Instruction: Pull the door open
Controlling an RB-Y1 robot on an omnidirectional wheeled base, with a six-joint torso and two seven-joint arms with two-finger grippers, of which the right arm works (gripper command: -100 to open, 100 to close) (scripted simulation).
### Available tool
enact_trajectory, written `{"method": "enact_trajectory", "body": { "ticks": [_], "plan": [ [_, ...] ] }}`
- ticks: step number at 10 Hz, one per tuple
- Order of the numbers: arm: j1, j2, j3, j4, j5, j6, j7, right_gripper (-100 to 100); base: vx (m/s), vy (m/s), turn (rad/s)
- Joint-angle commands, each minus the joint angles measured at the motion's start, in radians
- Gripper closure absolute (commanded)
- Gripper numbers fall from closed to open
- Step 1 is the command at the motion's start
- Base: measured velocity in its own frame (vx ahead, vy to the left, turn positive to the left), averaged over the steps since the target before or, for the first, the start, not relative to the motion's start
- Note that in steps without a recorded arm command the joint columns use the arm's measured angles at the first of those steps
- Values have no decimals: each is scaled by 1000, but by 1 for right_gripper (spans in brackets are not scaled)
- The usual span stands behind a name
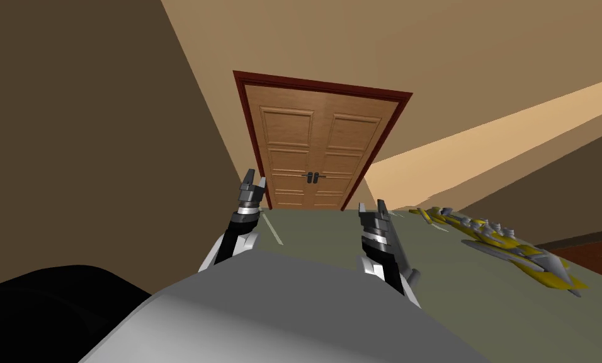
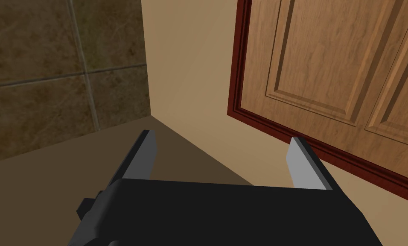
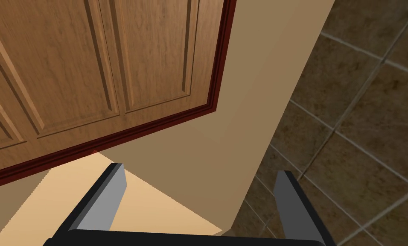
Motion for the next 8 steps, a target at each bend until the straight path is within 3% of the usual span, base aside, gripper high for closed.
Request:
{"method": "enact_trajectory", "body": {
  "ticks": [1,8],
  "plan": [
    [-17,-8,-10,43,18,8,-12,-100,112,-12,122],
    [-89,-30,-50,184,78,49,-53,-100,121,-15,108]
  ]
}}
